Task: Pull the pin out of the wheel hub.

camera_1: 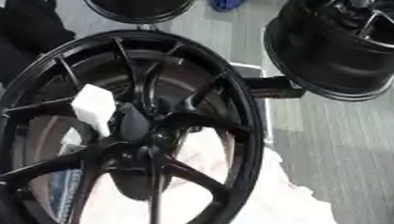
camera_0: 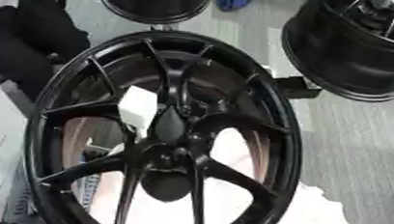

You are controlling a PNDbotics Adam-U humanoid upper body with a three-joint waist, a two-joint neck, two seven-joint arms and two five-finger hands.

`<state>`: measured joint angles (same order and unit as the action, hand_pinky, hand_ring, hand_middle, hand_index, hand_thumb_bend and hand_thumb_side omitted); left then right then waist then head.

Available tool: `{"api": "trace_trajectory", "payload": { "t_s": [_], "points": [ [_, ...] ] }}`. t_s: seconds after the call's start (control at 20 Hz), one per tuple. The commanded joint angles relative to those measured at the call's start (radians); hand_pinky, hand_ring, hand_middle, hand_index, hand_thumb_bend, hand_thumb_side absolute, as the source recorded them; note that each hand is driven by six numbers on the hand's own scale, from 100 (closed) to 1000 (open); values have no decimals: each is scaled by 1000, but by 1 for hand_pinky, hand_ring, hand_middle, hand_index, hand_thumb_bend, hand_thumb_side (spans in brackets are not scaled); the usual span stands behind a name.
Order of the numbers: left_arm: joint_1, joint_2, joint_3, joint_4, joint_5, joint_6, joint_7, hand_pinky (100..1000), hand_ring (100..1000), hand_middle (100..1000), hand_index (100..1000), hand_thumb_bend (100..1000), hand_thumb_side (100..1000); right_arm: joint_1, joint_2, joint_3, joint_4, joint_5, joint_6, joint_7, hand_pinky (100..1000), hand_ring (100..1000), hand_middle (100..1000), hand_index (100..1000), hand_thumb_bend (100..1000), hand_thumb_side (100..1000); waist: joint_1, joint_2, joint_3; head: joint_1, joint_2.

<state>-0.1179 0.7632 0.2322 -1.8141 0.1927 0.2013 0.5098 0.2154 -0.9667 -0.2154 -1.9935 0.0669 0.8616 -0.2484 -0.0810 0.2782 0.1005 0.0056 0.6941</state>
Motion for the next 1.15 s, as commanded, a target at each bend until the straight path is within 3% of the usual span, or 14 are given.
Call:
{"api": "trace_trajectory", "payload": {
  "t_s": [0.05, 0.1, 0.3, 0.6, 0.85, 0.95, 1.0, 1.15],
  "points": [
    [-3, 21, 17, -11, 2, 1, 4, 609, 461, 492, 657, 177, 275, 4, -15, -26, -6, -17, 45, -87, 885, 905, 868, 894, 100, 164, 4, -11, 0, 4, 4],
    [-3, 21, 17, -11, 2, 1, 5, 609, 461, 492, 657, 177, 275, 1, -13, -29, -6, -20, 45, -99, 874, 894, 859, 893, 100, 151, 4, -11, -1, 6, 6],
    [-7, 21, 18, -15, 2, -1, 7, 609, 461, 492, 657, 177, 273, -29, -13, -37, -6, -29, 36, -170, 819, 838, 770, 845, 100, 280, 7, -12, -6, 19, 8],
    [-10, 21, 16, -21, 4, -2, 8, 610, 461, 492, 658, 176, 273, -44, -9, -28, -6, -79, -93, -268, 782, 814, 733, 802, 100, 355, 10, -15, -9, 23, -1],
    [-12, 22, 15, -24, 4, -2, 6, 611, 460, 492, 657, 174, 272, -46, -8, -17, -6, -81, -154, -292, 781, 820, 744, 795, 100, 305, 14, -17, -8, 24, -5],
    [-12, 22, 15, -25, 4, -2, 6, 611, 460, 492, 657, 176, 271, -52, -6, -18, -6, -85, -168, -293, 766, 811, 735, 784, 100, 320, 14, -17, -9, 22, -2],
    [-11, 22, 14, -26, 4, -2, 5, 611, 460, 492, 657, 176, 272, -54, -7, -20, -6, -89, -176, -297, 763, 808, 731, 783, 100, 368, 14, -17, -9, 20, -2],
    [-10, 22, 15, -28, 3, -2, 5, 612, 459, 492, 657, 176, 269, -55, -8, -24, -6, -94, -186, -312, 765, 765, 675, 728, 100, 309, 13, -18, -6, 17, -1]
  ]
}}
